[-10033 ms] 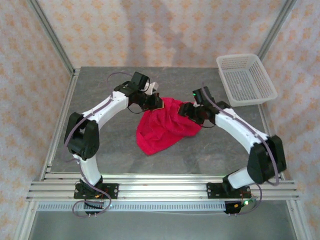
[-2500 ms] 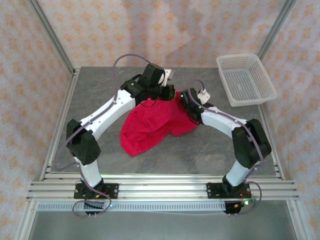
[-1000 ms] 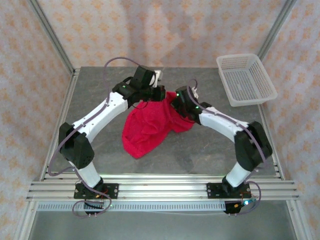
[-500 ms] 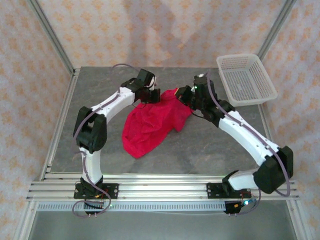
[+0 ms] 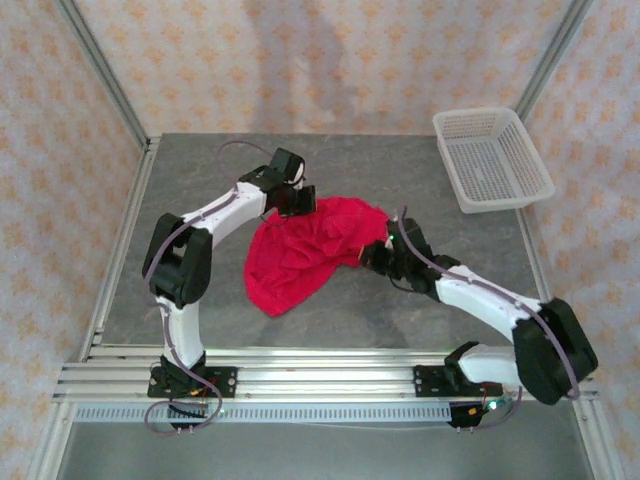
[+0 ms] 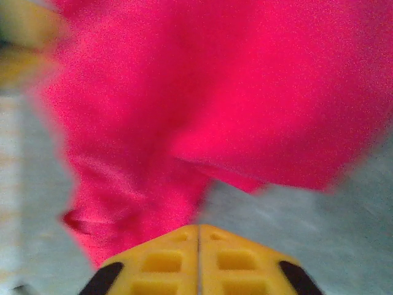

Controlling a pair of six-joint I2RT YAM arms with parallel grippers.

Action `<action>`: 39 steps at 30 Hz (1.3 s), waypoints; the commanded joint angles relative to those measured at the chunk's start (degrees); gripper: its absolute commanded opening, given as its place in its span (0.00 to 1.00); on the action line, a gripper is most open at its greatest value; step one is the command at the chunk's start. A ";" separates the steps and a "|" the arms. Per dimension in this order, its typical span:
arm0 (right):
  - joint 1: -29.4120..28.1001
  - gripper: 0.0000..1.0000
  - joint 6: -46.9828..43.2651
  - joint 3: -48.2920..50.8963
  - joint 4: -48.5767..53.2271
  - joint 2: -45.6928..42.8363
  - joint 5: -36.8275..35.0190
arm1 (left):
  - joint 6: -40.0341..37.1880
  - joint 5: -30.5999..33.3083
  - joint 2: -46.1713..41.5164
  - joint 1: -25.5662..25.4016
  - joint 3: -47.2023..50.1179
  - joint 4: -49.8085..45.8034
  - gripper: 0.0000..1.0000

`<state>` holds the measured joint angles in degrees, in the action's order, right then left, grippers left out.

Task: Fold the inside-out t-shirt
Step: Turn the T-shirt inside out at the center of the table.

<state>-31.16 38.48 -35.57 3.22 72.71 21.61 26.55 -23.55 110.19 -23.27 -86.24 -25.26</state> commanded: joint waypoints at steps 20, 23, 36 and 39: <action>-6.28 0.55 -6.47 -31.53 23.30 23.79 -12.68 | -1.46 -3.67 -25.76 -2.50 19.10 -1.49 0.20; -6.28 0.36 -7.23 -34.14 25.23 25.90 -14.47 | -0.14 -4.90 -25.50 -4.24 21.67 1.44 0.19; -5.61 0.00 -4.33 -32.67 22.09 15.66 -12.04 | -0.23 -8.97 -19.23 -10.14 23.84 14.80 0.36; -4.86 0.00 -2.51 -30.08 19.36 13.13 -10.50 | -1.90 -8.40 -17.43 -10.13 22.79 15.24 0.38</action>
<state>-36.58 33.82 -67.88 25.32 88.71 9.50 27.00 -32.01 91.11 -33.34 -62.83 -13.08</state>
